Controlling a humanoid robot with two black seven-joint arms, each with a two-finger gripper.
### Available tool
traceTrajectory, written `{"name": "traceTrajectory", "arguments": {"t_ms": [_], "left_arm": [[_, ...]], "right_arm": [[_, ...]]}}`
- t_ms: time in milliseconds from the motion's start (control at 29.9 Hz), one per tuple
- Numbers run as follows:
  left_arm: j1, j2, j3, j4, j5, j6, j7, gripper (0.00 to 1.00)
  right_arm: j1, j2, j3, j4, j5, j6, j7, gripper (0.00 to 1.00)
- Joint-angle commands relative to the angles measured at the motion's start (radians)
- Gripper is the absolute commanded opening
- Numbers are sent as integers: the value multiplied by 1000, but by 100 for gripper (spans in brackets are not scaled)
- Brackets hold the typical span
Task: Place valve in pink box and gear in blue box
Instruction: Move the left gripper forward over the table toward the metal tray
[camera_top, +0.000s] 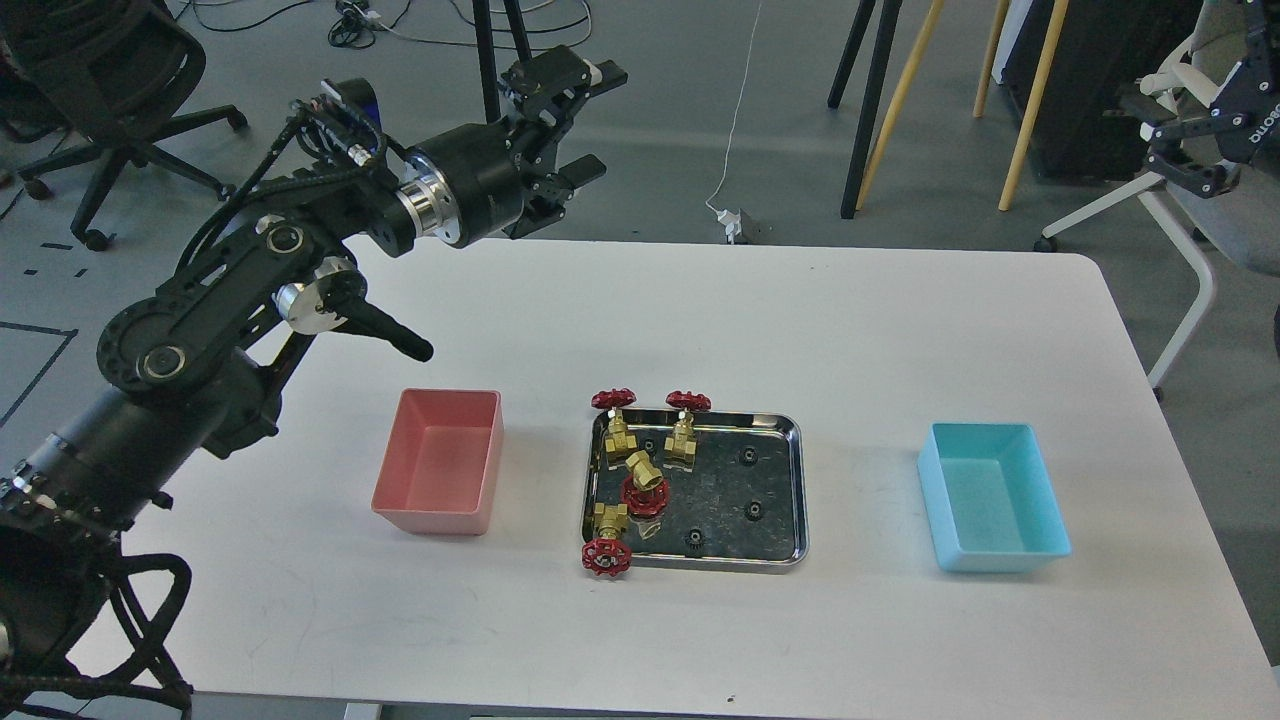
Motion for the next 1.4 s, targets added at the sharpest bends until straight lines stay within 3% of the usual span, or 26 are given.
{"name": "traceTrajectory", "arguments": {"t_ms": [0, 33, 100, 234, 267, 368, 468, 602, 668, 769, 835, 969, 1069, 1237, 1370], "left_arm": [[-7, 14, -21, -3, 1, -10, -50, 100], [-8, 19, -18, 1, 1, -10, -73, 100], [-8, 25, -24, 3, -4, -9, -173, 100], [3, 39, -27, 8, -11, -18, -438, 100], [3, 45, -24, 14, -16, -36, -483, 100], [-3, 62, -38, 67, -25, -149, -515, 100], [-8, 63, -61, 125, -16, -125, -576, 100], [-30, 53, -52, 172, -31, -52, -581, 100], [-30, 50, -45, 172, -31, -64, -569, 100], [-23, 70, -23, 156, -25, -151, -448, 100], [-14, 88, -7, 129, -15, -151, -399, 100], [0, 108, 31, 61, 108, -118, -405, 100], [9, 100, 66, 20, 275, -50, -442, 100], [36, 97, 183, -83, 522, 111, -477, 100], [64, 102, 330, -120, 738, 288, -505, 100]], "right_arm": [[8, 3, 0, -4, -2, 3, 0, 100], [8, 3, 0, -3, -2, 3, 0, 100], [13, 3, 2, -3, -2, 3, 1, 100], [37, 4, 0, -7, -2, 0, 3, 100], [38, 4, 0, -7, -2, 0, 4, 100], [39, 4, 0, -7, -2, 2, 11, 100], [41, 4, 9, -7, -2, 2, 14, 100], [44, 4, 14, -12, -3, 0, 14, 100], [45, 3, 12, -15, -7, 0, 17, 99], [45, 3, 9, -12, -8, 2, 3, 99], [45, 3, 6, -9, -10, 3, -2, 99], [63, 1, 3, -12, -19, 3, -41, 99], [114, 1, -7, -15, -71, 3, -51, 99], [200, 21, -56, -19, -115, 3, -51, 99], [272, 26, -130, -53, -115, 3, -49, 99]]}}
